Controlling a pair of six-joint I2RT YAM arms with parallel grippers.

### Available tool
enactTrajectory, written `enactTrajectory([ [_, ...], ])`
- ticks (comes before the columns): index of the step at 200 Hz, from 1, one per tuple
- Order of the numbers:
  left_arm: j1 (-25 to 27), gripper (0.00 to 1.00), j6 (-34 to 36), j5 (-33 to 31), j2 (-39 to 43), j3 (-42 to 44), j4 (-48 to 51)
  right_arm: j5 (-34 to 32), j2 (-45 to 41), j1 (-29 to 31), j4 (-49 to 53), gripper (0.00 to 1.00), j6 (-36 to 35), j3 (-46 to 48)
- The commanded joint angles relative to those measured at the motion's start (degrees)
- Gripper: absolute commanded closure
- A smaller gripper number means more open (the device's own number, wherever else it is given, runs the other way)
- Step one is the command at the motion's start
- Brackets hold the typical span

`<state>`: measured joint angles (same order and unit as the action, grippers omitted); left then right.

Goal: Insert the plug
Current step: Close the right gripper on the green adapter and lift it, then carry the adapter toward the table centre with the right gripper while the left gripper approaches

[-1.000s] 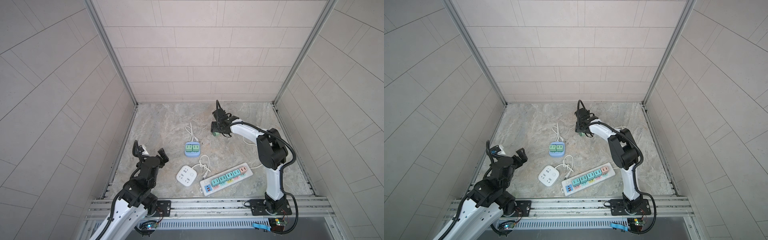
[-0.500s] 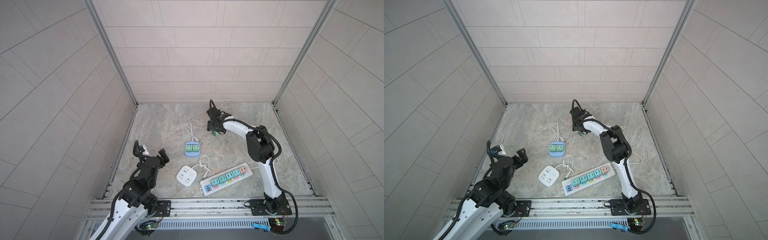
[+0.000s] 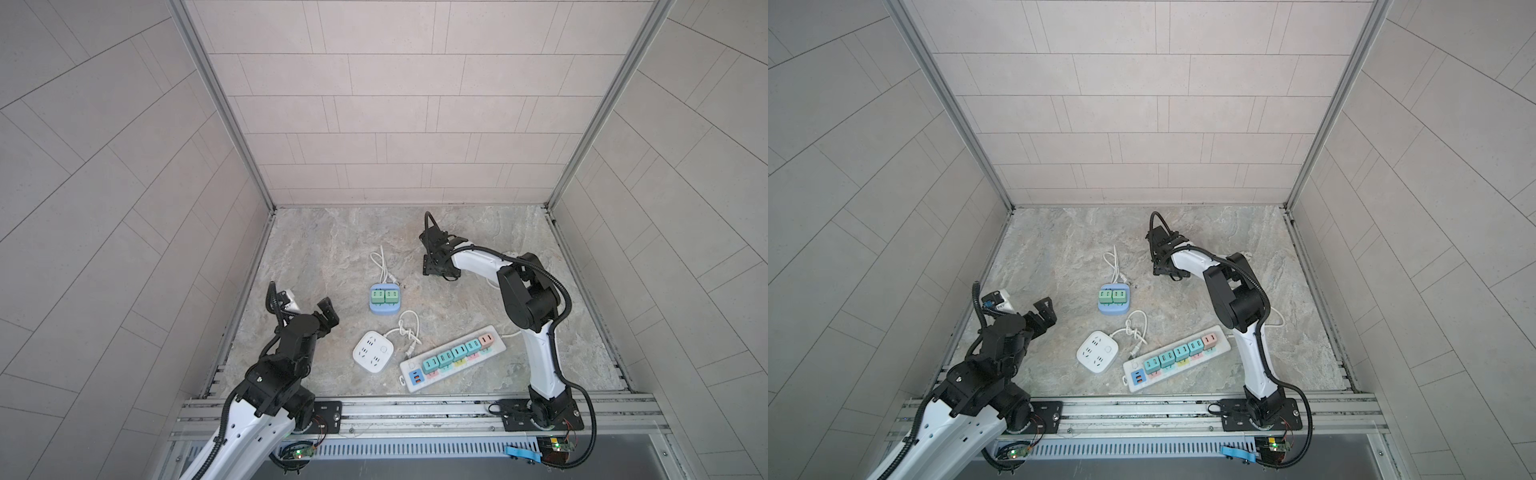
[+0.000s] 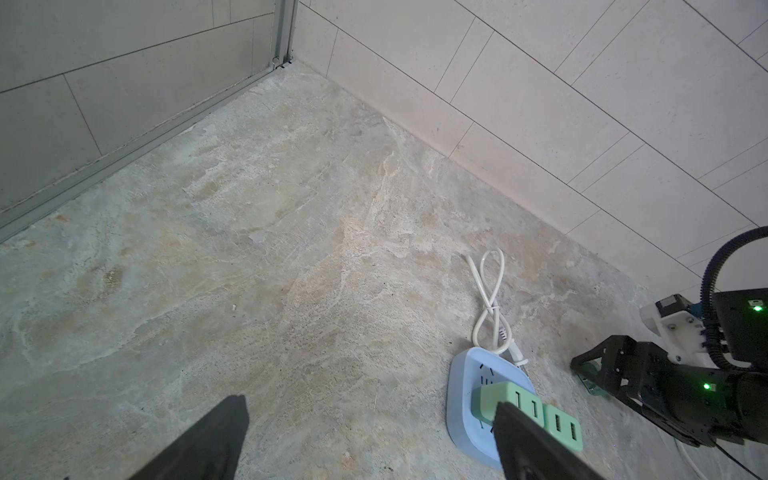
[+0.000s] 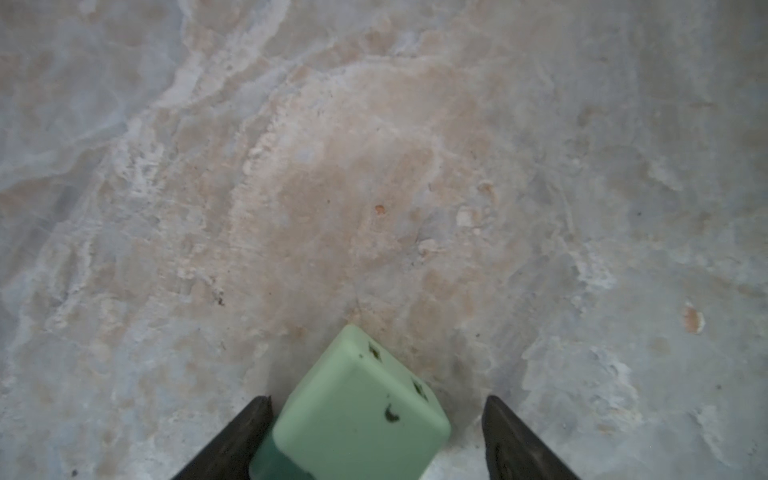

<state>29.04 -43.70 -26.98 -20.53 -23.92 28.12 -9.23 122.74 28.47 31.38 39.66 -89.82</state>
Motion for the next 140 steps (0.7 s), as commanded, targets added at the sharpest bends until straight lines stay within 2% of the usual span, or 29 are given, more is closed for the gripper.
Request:
enactTrajectory([
  [1,0.1,0.00,-1.4,-0.7,0.7,-0.3,0.4,0.3,-2.4,0.1,-0.6,0.21,0.5,1.2],
  [42,0.1,0.00,-1.1,-0.3,1.1,0.0,0.2,1.1,-4.2,-0.1,-3.4,0.30,0.1,5.0],
  [76,0.1,0.00,0.0,2.1,0.4,-0.5,0.0,3.5,-2.3,-1.4,-4.3,0.47,0.0,4.9],
  [140,0.4,0.00,-1.8,2.3,-4.6,-1.8,0.1,4.8,-1.2,-1.6,-5.4,0.45,-0.5,4.8],
])
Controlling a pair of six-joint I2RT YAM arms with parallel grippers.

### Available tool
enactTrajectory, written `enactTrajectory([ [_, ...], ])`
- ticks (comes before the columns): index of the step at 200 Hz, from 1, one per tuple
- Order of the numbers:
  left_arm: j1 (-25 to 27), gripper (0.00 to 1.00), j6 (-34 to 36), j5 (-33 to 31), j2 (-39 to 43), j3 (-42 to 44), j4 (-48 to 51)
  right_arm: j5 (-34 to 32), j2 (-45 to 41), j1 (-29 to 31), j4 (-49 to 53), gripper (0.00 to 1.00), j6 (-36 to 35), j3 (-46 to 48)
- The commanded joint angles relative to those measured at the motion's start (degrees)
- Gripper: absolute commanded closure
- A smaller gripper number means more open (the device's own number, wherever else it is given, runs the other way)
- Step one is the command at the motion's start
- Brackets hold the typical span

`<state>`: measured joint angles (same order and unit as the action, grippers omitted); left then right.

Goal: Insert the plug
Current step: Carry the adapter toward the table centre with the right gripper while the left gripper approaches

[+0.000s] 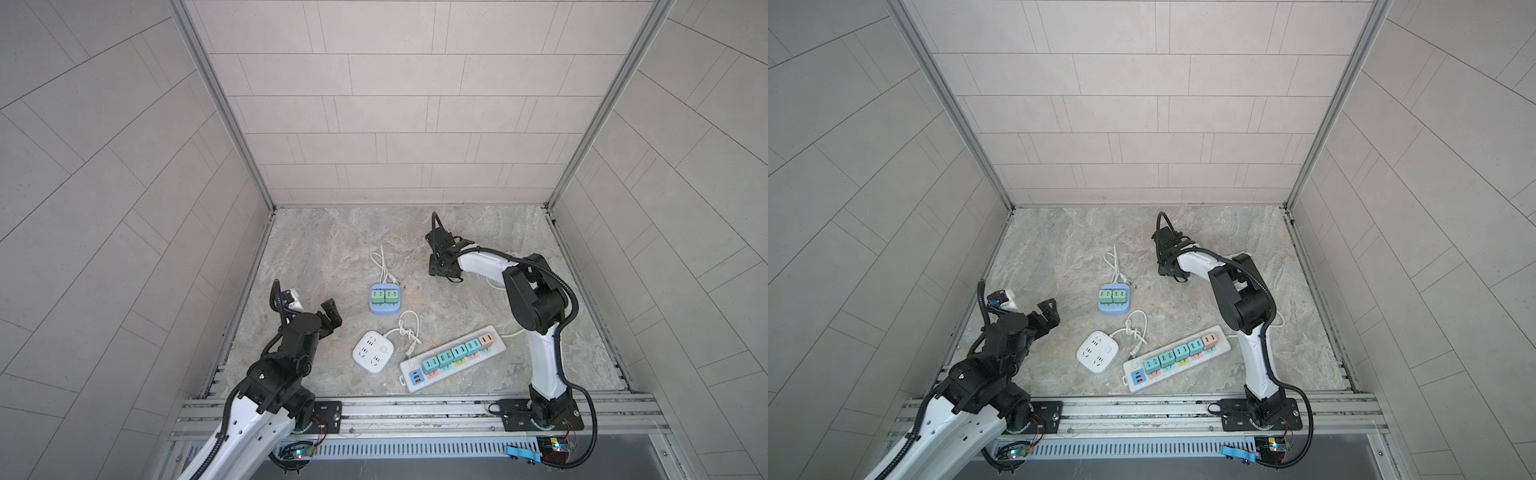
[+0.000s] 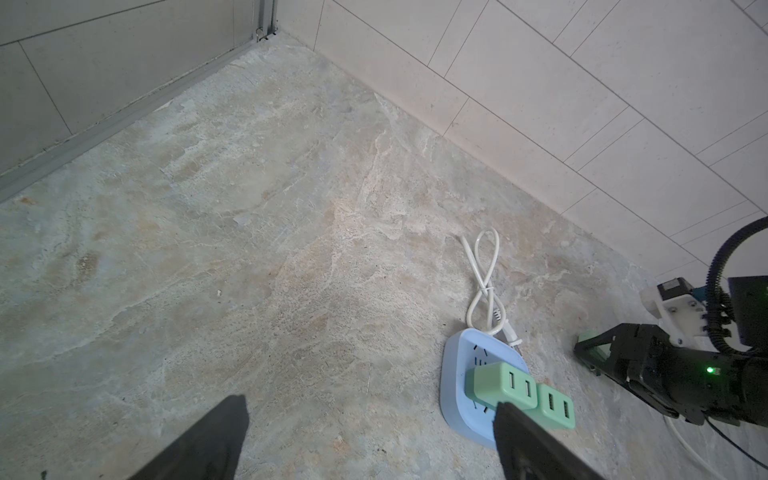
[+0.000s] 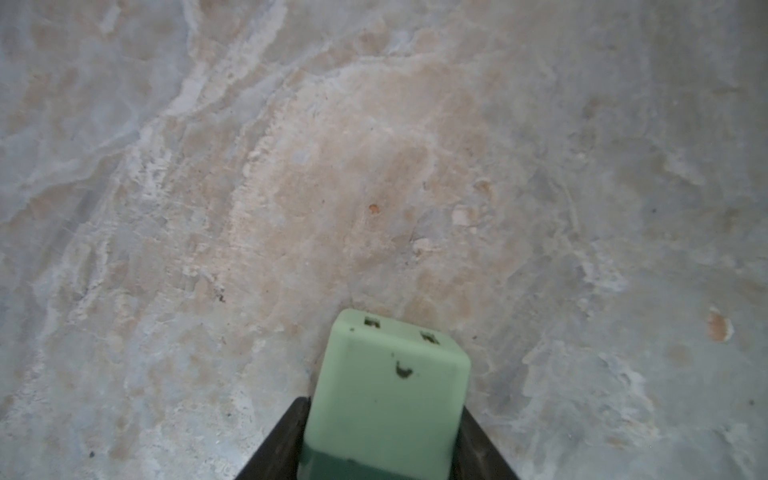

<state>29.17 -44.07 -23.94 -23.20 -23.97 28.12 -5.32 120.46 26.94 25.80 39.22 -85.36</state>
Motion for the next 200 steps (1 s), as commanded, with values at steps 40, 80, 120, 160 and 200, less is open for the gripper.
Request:
enactTrajectory([
  [40,0.4,0.00,-3.0,-1.5,-6.2,-3.7,1.3,1.2,2.0,-0.1,0.5,0.38,-0.6,-0.4],
  [80,0.3,0.00,-7.0,-4.4,-10.2,-6.7,5.7,1.7,2.7,-0.1,0.2,0.47,-0.8,-0.7],
  [120,0.4,0.00,-9.1,-5.1,-13.6,-8.6,6.9,2.3,-0.8,0.1,-1.6,0.65,-2.0,1.5],
  [160,0.3,0.00,-8.7,-5.3,-14.5,-11.3,6.7,1.5,-11.9,2.0,-8.1,0.69,-5.1,9.7],
  [200,0.2,0.03,-3.4,-0.2,-12.1,-10.8,-0.3,-4.1,-28.1,6.1,-19.3,0.71,-10.9,21.9],
])
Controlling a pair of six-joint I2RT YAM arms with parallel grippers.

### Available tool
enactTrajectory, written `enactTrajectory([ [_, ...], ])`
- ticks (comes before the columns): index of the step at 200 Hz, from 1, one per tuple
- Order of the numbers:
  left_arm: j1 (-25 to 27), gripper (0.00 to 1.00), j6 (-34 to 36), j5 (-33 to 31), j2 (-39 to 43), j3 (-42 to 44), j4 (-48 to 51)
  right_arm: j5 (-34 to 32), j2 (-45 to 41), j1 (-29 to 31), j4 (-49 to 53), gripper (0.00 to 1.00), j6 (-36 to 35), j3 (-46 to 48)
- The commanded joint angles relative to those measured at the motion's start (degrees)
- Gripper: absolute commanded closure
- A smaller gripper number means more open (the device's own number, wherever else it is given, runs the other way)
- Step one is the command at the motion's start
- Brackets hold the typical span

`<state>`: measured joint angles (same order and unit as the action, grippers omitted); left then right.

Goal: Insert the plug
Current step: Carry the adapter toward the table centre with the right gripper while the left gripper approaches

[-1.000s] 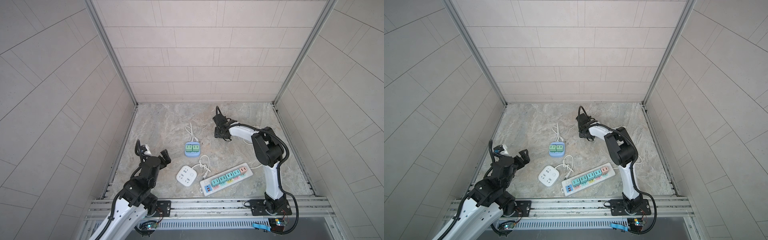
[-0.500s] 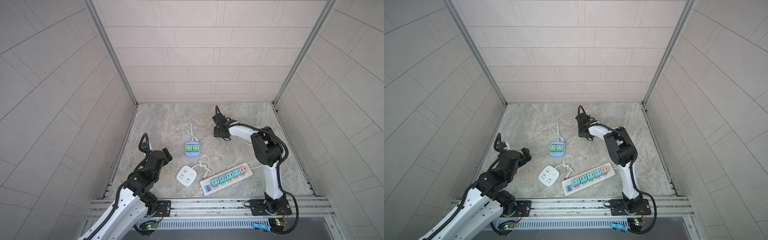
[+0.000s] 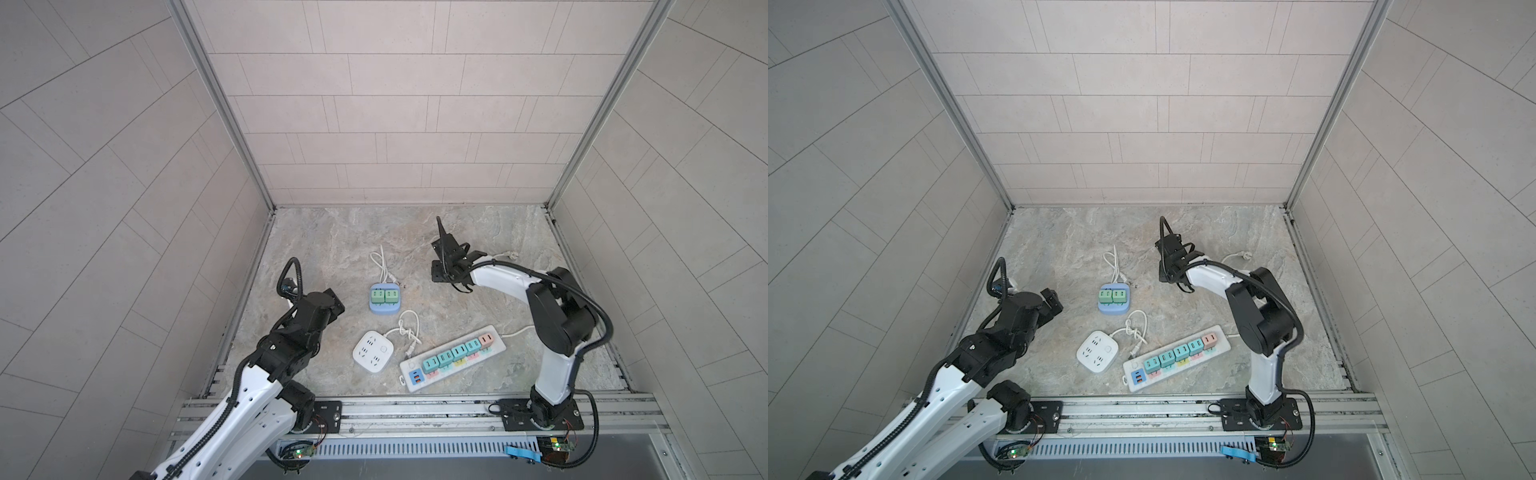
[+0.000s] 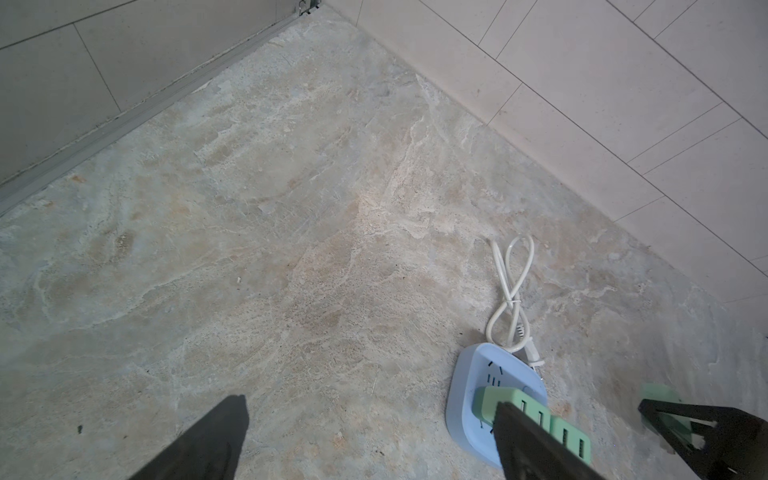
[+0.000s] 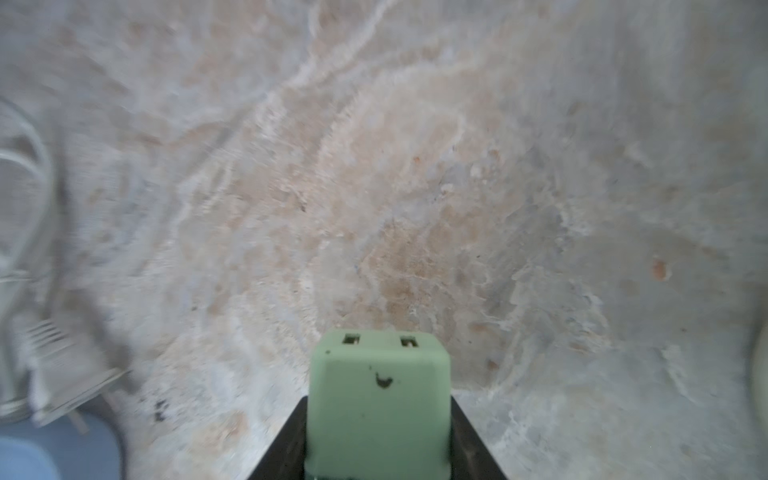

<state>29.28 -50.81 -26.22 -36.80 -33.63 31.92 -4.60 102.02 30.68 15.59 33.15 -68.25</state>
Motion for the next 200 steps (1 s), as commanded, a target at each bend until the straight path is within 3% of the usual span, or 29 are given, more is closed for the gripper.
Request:
enactTrajectory([
  [1,0.1,0.03,3.6,2.2,1.6,-1.2,-4.2,-5.1,-10.1,2.6,-9.5,0.71,-5.1,5.2],
  [31,0.1,0.21,9.7,7.6,2.5,-4.0,-6.5,-10.4,-21.7,7.2,-19.2,0.77,-12.7,14.9],
  [53,0.1,0.19,14.5,11.8,4.2,-3.2,-9.3,-10.8,-28.6,10.4,-25.3,0.77,-18.6,20.9],
  [60,0.2,0.06,16.2,14.9,5.5,-1.8,-12.0,-10.9,-30.5,11.4,-26.5,0.77,-20.3,22.2],
  [85,0.1,0.02,20.6,26.5,10.3,1.8,-20.5,-8.9,-35.3,15.0,-29.8,0.81,-30.7,25.9],
  [94,0.1,0.02,20.8,28.7,11.6,2.5,-22.3,-5.3,-36.7,16.6,-30.1,0.85,-37.5,27.1],
  [125,0.1,0.01,22.3,33.1,12.9,2.2,-22.8,-2.9,-41.1,22.9,-34.7,0.90,-51.4,32.4],
  [150,0.2,0.01,23.9,42.7,10.7,1.4,-24.2,1.5,-43.2,24.6,-38.1,0.91,-60.2,37.5],
  [179,0.2,0.04,23.8,55.0,6.6,1.1,-28.4,1.8,-44.4,25.2,-41.3,0.93,-65.7,40.5],
  [200,0.6,0.09,23.4,58.7,4.6,1.5,-31.0,2.3,-45.5,25.2,-43.4,0.93,-67.9,42.3],
])
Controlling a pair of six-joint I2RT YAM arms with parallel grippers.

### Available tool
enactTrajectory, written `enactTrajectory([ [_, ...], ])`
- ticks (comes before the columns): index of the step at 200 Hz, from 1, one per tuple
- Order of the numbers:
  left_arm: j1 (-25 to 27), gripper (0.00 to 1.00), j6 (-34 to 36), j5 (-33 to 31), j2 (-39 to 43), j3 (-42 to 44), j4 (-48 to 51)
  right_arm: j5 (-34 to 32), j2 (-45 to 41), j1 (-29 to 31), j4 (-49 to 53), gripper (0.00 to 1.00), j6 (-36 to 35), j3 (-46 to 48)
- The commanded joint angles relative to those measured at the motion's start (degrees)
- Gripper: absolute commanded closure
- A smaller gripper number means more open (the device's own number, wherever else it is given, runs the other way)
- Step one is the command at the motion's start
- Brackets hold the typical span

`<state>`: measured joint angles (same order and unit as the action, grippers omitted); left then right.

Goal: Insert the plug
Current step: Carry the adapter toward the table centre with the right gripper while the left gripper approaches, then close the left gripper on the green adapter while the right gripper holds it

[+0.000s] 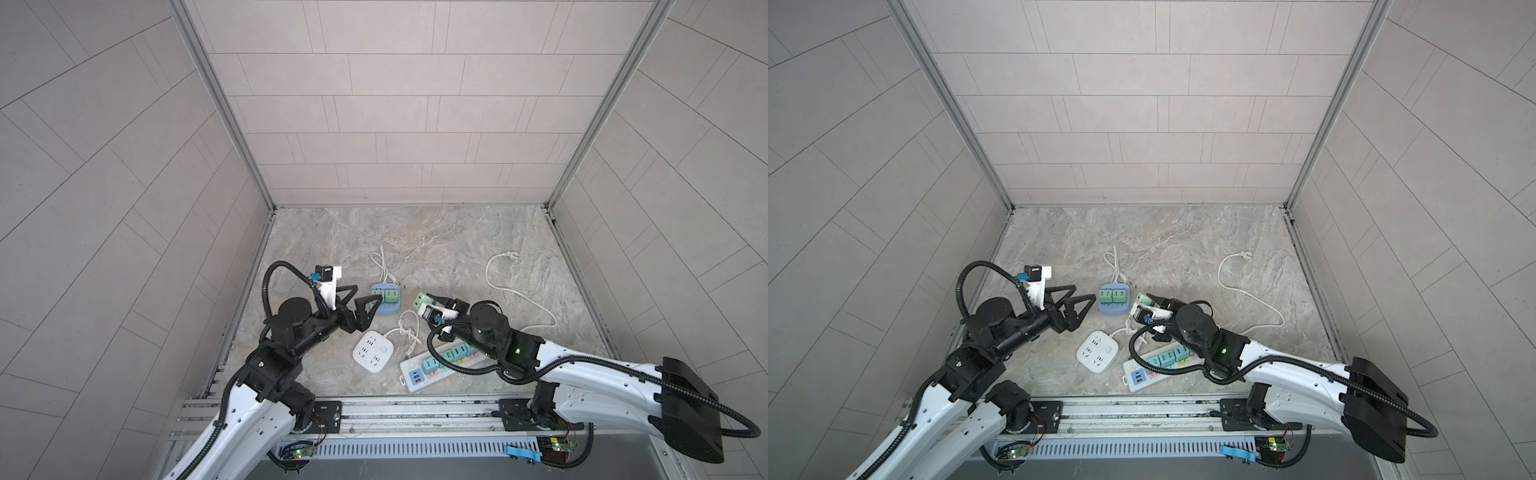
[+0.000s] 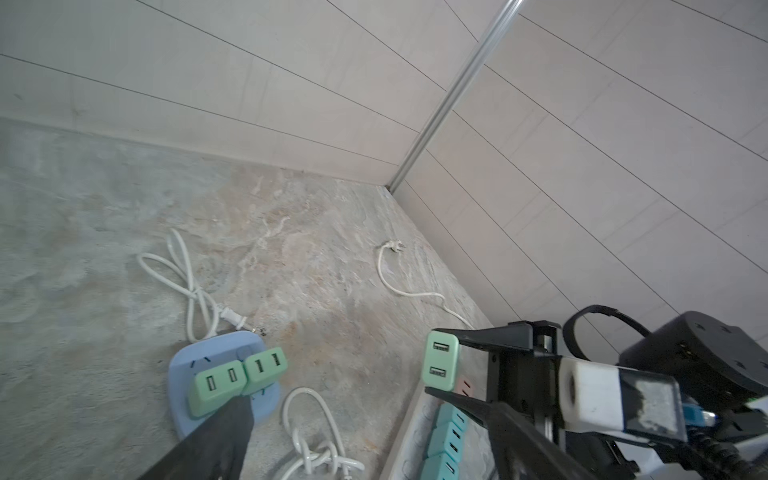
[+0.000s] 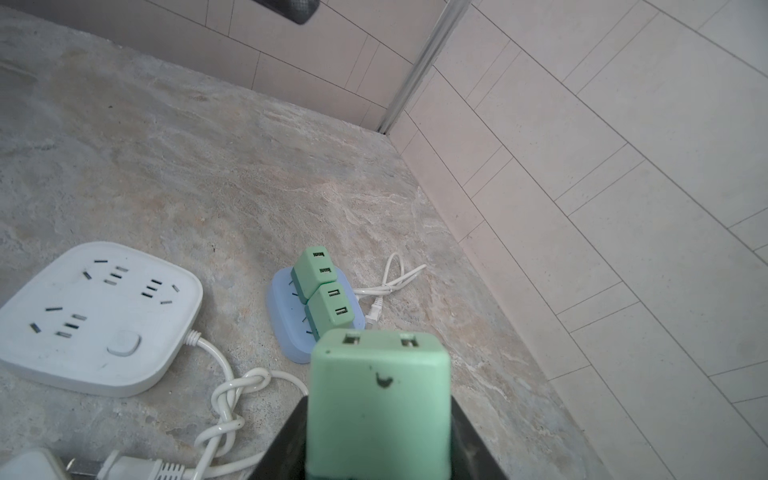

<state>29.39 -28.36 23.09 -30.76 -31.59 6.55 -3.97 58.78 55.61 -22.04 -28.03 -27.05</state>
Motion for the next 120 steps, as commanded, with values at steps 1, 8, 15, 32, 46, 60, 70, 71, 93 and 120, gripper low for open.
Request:
enactTrajectory([
  [1,0.5,0.09,0.9,9.5,-1.5,-0.6,-5.6,1.8,-2.4,0.2,-5.8,0.93,-6.7,1.1],
  [8,0.8,0.10,1.1,9.8,-1.9,-0.6,-5.7,2.2,-2.7,0.2,-6.1,0.93,-6.7,1.5],
  [15,1.1,0.10,1.5,10.0,-2.3,-0.8,-5.6,2.4,-2.8,0.2,-6.5,0.93,-8.5,1.9],
  [32,2.3,0.11,2.7,10.2,-3.4,-1.1,-5.4,3.0,-3.3,0.2,-7.3,0.93,-9.6,2.3],
  [46,3.7,0.11,3.6,9.6,-4.7,-1.8,-4.5,3.6,-3.4,0.3,-7.6,0.93,-9.9,2.1],
  [60,6.2,0.13,4.7,8.0,-6.9,-2.8,-3.9,4.8,-3.5,0.2,-7.5,0.93,-9.9,1.8],
  [70,8.7,0.15,6.0,5.9,-8.7,-4.0,-3.4,5.7,-3.4,0.3,-7.6,0.93,-9.9,1.5],
  [71,9.0,0.15,6.2,5.7,-8.9,-4.0,-3.3,5.8,-3.4,0.3,-7.6,0.93,-9.9,1.5],
  [93,13.5,0.20,7.4,0.2,-12.2,-5.7,-4.1,8.2,-3.4,0.6,-8.5,0.93,-9.9,1.7],
  [120,14.0,0.25,6.5,-0.9,-16.4,-6.7,-6.3,10.6,-4.3,1.0,-9.7,0.93,-9.7,2.5],
])
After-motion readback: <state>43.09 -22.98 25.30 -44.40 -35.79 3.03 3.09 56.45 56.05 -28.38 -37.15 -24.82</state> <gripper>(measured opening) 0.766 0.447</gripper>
